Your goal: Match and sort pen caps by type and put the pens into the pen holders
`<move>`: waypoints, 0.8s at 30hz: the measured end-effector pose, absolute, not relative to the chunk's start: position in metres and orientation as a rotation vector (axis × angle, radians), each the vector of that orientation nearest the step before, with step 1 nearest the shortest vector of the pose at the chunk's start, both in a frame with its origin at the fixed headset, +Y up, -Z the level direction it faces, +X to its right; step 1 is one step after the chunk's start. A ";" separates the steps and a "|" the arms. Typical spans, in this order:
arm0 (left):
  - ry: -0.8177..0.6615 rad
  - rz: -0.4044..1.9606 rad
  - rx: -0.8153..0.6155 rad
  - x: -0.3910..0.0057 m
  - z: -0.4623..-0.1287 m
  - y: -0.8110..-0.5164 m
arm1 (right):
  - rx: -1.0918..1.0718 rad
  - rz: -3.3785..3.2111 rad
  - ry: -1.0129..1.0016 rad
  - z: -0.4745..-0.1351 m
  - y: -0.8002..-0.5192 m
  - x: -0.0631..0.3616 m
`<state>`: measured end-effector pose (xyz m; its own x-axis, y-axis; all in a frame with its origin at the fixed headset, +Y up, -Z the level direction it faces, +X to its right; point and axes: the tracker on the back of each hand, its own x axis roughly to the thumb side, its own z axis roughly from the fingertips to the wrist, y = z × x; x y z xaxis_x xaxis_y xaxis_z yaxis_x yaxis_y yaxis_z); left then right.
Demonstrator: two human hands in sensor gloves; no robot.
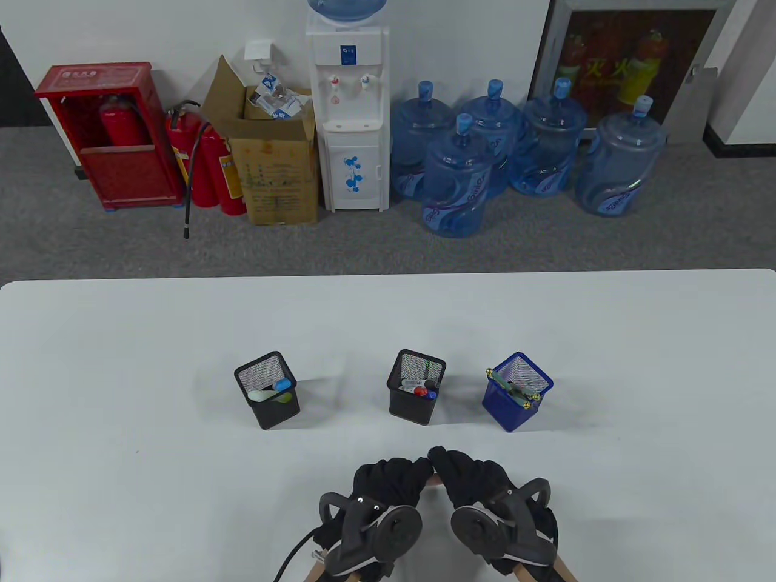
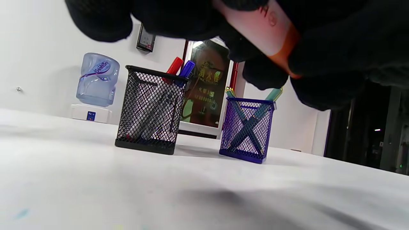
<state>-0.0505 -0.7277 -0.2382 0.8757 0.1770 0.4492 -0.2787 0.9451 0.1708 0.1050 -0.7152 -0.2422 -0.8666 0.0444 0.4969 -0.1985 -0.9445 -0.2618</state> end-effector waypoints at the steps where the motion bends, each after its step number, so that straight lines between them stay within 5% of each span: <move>1: -0.451 0.244 0.255 -0.051 -0.236 -0.728 | 0.756 2.885 -0.522 -0.242 -0.715 0.108; 13: -0.445 0.220 0.279 -0.056 -0.237 -0.723 | 0.679 2.798 -0.471 -0.248 -0.727 0.120; 18: -0.386 0.154 0.398 -0.090 -0.241 -0.685 | 0.568 2.807 -0.506 -0.252 -0.727 0.142; 24: -0.082 0.010 0.502 -0.180 -0.266 -0.621 | 0.612 2.919 -0.501 -0.255 -0.735 0.157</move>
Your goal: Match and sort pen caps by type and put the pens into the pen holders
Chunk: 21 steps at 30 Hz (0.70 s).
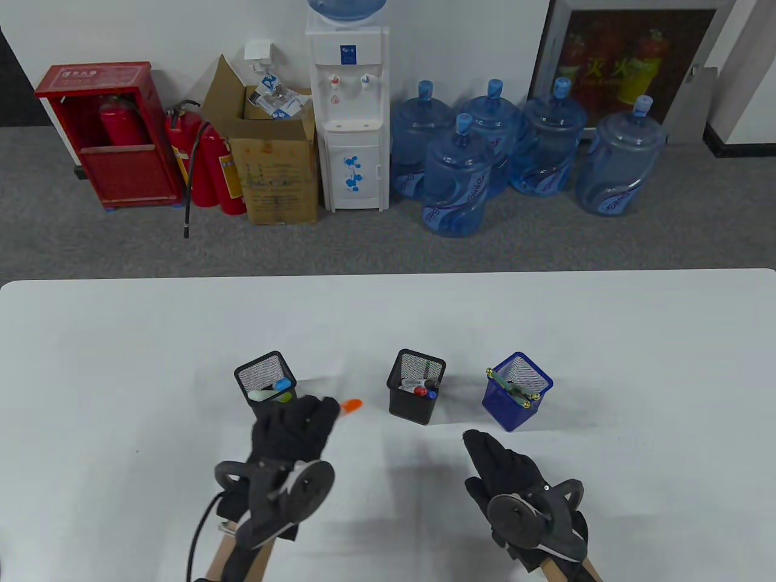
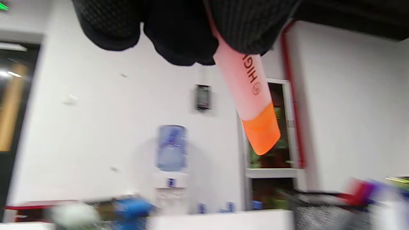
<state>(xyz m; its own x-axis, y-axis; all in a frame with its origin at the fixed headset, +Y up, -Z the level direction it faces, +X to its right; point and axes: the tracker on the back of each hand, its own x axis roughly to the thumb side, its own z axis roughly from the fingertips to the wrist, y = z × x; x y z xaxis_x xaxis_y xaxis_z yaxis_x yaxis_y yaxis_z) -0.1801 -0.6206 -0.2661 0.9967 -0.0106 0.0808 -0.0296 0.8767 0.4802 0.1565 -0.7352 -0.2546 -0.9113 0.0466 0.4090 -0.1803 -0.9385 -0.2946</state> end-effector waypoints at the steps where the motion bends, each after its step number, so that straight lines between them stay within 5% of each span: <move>1: -0.021 -0.012 0.486 -0.191 -0.271 -0.615 | 0.625 2.938 -0.505 -0.255 -0.737 0.157; 6: 0.172 -0.154 0.280 -0.216 -0.307 -0.623 | 0.654 2.983 -0.506 -0.255 -0.739 0.158; 21: 0.198 -0.330 0.139 -0.190 -0.350 -0.665 | 0.675 3.039 -0.508 -0.256 -0.740 0.162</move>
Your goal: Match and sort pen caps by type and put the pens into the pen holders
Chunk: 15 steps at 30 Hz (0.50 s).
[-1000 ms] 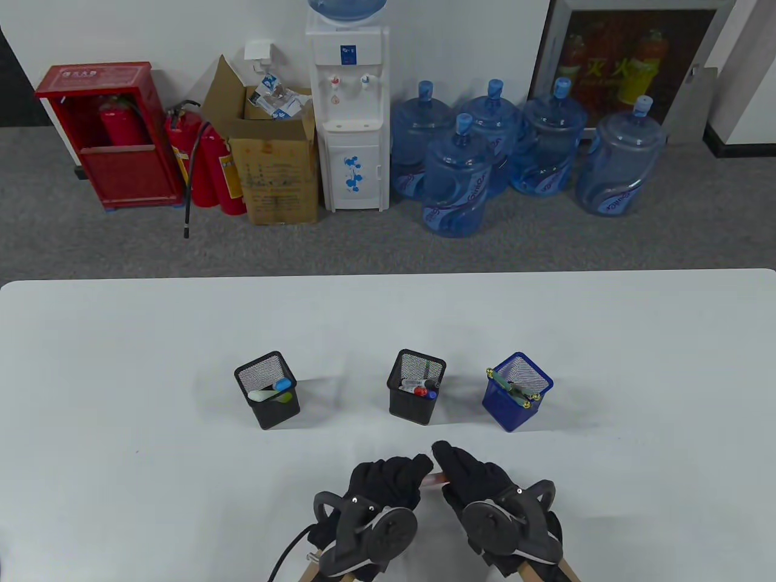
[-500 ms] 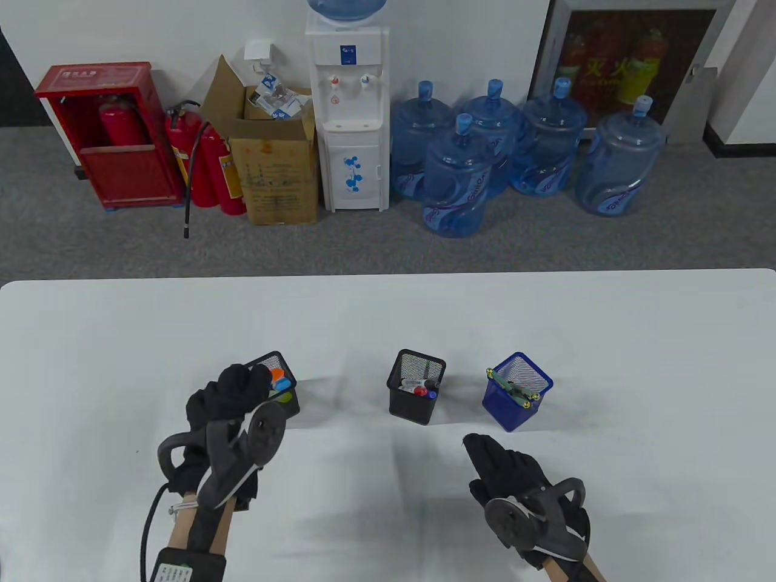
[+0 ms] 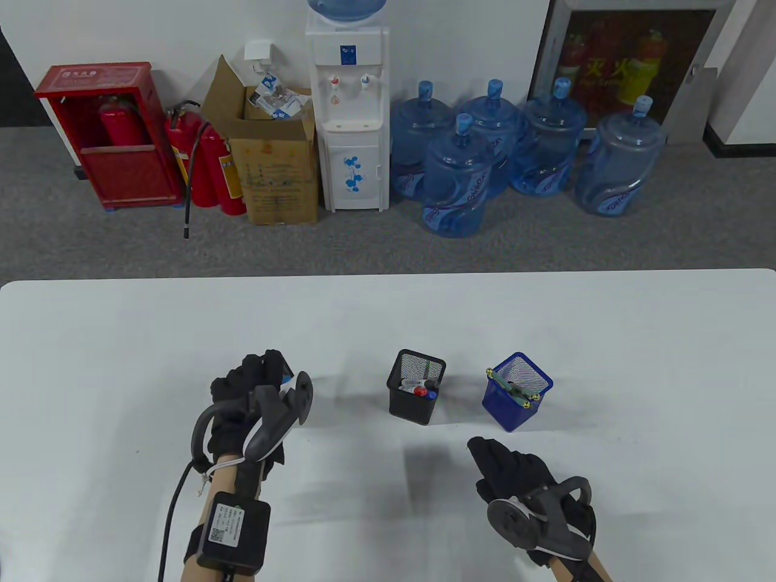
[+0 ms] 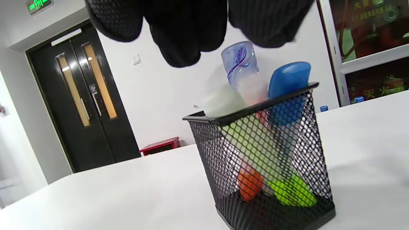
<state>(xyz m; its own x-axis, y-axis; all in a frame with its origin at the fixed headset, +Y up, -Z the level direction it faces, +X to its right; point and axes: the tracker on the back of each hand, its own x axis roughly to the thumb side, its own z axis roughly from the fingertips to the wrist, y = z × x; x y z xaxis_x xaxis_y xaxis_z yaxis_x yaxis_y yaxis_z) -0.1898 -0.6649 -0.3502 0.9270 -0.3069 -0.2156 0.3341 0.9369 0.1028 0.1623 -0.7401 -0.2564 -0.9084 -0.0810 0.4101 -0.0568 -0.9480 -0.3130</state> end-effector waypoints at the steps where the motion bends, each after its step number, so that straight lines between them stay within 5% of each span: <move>1: 0.184 -0.341 0.159 -0.188 -0.346 -0.662 | -0.669 -3.012 0.500 -0.256 -0.739 0.162; 8: 0.024 -0.241 0.195 -0.158 -0.304 -0.658 | -0.620 -2.982 0.471 -0.256 -0.739 0.165; 11: -0.025 -0.079 0.163 -0.129 -0.281 -0.687 | -0.599 -2.987 0.431 -0.258 -0.738 0.168; 15: -0.080 -0.154 0.153 -0.093 -0.259 -0.722 | -0.588 -2.990 0.385 -0.258 -0.739 0.170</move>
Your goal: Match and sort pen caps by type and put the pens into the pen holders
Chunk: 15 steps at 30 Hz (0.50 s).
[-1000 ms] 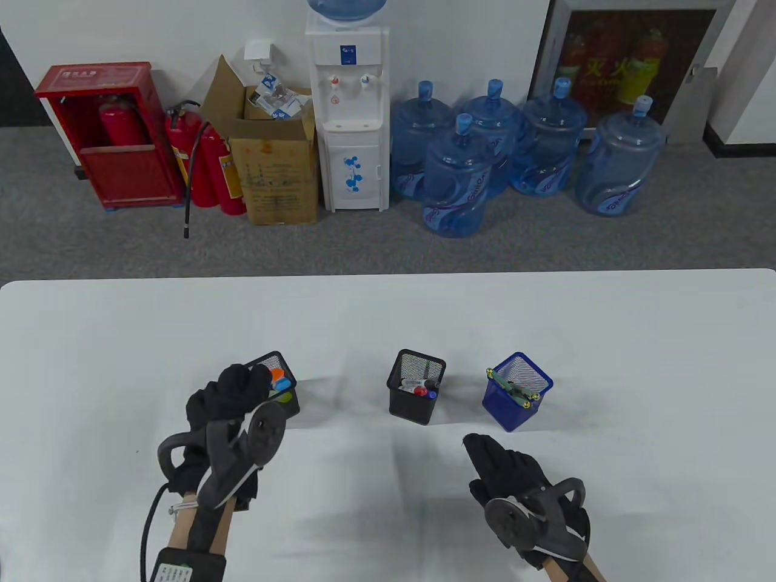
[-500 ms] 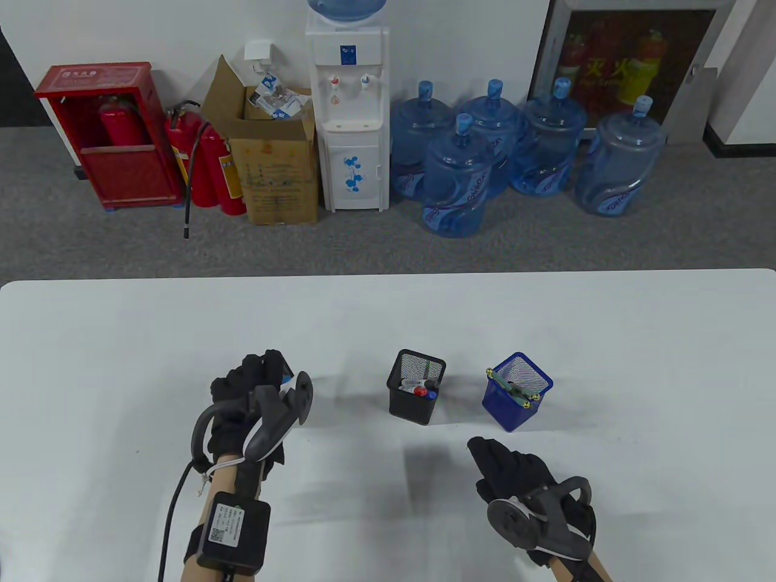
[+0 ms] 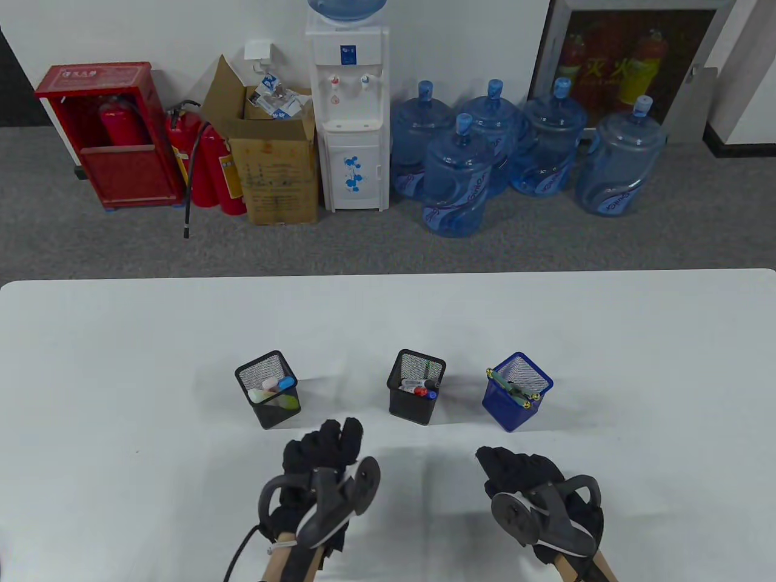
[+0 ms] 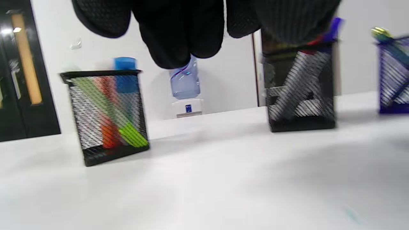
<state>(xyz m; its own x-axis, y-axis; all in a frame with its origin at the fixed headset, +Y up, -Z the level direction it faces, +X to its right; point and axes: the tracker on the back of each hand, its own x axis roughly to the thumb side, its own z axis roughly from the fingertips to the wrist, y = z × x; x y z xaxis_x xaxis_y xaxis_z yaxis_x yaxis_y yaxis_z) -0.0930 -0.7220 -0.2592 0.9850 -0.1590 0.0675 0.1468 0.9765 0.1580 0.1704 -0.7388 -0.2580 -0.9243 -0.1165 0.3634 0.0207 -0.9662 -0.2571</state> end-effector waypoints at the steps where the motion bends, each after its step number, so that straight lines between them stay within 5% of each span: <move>1: -0.107 -0.158 0.154 -0.088 -0.255 -0.728 | -0.586 -2.982 0.378 -0.258 -0.740 0.171; 15: -0.065 -0.029 0.128 -0.115 -0.259 -0.738 | -0.549 -2.953 0.289 -0.263 -0.749 0.182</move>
